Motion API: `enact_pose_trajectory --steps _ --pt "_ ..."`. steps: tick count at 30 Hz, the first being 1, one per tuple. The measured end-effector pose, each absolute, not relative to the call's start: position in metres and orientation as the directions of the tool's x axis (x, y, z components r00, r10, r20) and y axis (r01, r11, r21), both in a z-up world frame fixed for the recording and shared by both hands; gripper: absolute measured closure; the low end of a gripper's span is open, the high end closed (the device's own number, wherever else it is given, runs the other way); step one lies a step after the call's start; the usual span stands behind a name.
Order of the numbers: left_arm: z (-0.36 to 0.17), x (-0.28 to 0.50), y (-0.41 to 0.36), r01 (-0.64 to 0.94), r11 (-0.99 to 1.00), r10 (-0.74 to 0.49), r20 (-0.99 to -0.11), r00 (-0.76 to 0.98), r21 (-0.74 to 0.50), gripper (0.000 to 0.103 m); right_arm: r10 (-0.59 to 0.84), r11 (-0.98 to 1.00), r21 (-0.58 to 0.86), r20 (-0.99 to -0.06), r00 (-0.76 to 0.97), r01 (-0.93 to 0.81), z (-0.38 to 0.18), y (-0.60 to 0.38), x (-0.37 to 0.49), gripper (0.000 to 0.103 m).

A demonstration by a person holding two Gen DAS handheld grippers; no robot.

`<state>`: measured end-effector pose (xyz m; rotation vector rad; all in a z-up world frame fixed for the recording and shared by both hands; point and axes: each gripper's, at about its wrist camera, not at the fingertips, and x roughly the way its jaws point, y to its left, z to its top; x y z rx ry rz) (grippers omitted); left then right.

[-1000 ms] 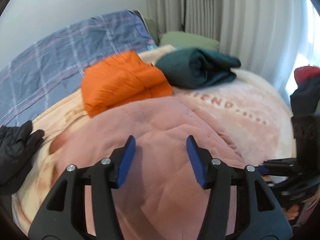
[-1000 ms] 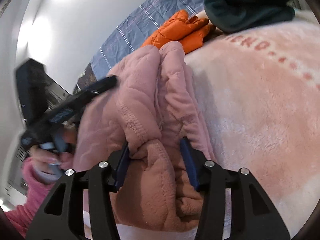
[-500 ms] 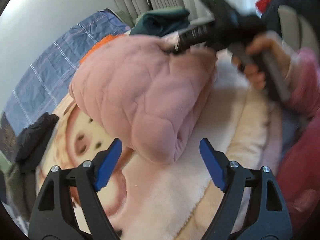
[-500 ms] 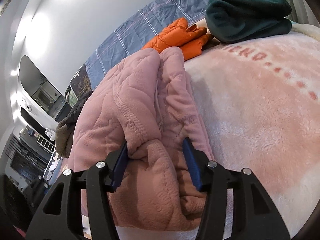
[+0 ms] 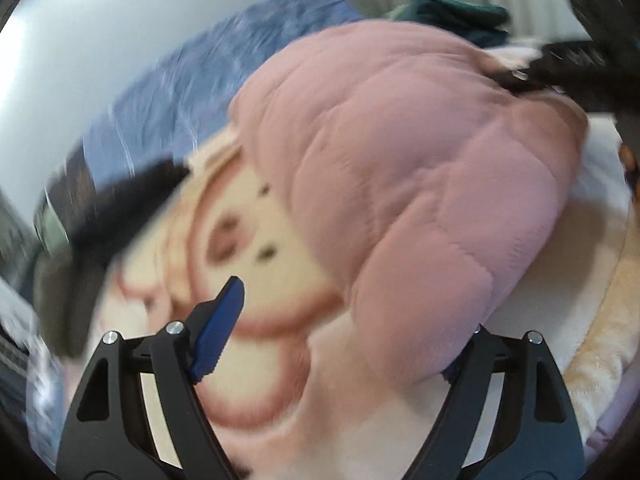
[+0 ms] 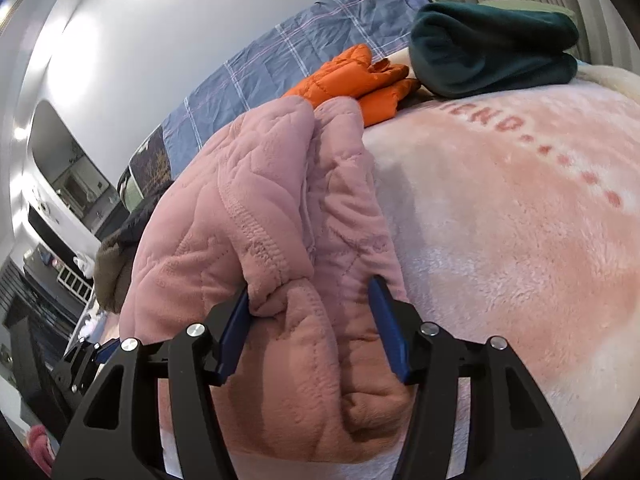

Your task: Fold large clothes

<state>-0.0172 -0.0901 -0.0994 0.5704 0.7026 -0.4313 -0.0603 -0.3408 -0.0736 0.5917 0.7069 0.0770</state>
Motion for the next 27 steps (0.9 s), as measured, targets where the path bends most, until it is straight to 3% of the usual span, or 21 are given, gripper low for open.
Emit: enact_pose_trajectory --steps 4,7,8,9,13,19,23,25,26,27 --pt "-0.101 -0.022 -0.091 0.553 0.759 -0.183 -0.704 0.687 0.342 0.022 0.254 0.844 0.52 -0.601 0.758 0.129 -0.071 -0.338 -0.06 0.046" --pt "-0.089 -0.029 -0.089 0.643 0.735 -0.287 -0.762 0.581 0.214 0.042 0.272 0.836 0.533 -0.603 0.75 0.126 -0.071 -0.341 -0.06 0.045" --pt "-0.083 -0.031 -0.085 0.682 0.715 -0.331 -0.785 0.523 0.152 0.062 0.273 0.837 0.533 -0.604 0.749 0.124 -0.071 -0.342 -0.06 0.045" --pt "-0.072 -0.036 -0.079 0.734 0.678 -0.409 -0.808 0.424 0.042 0.076 0.276 0.837 0.534 -0.603 0.749 0.121 -0.072 -0.342 -0.06 0.045" --pt "-0.035 -0.046 -0.064 0.769 0.64 -0.49 -0.778 0.392 -0.015 0.089 0.278 0.839 0.531 -0.602 0.749 0.116 -0.072 -0.342 -0.06 0.044" --pt "0.021 0.01 -0.08 0.704 0.71 -0.547 -0.638 0.542 -0.011 0.088 0.274 0.845 0.524 -0.6 0.752 0.11 -0.073 -0.34 -0.059 0.043" --pt "0.023 0.073 -0.131 0.725 0.688 -0.564 -0.623 0.541 0.006 0.084 0.272 0.847 0.521 -0.599 0.753 0.108 -0.073 -0.34 -0.059 0.043" --pt "0.013 0.106 -0.154 0.72 0.694 -0.545 -0.657 0.521 -0.005 0.076 0.272 0.848 0.519 -0.598 0.754 0.106 -0.073 -0.341 -0.06 0.043" --pt "-0.002 0.123 -0.169 0.705 0.708 -0.497 -0.691 0.525 0.026 0.06 0.27 0.849 0.518 -0.598 0.755 0.106 -0.073 -0.341 -0.06 0.043" --pt "-0.018 0.138 -0.175 0.698 0.714 -0.457 -0.722 0.519 0.05 0.052 0.27 0.85 0.516 -0.598 0.754 0.104 -0.073 -0.341 -0.06 0.043"
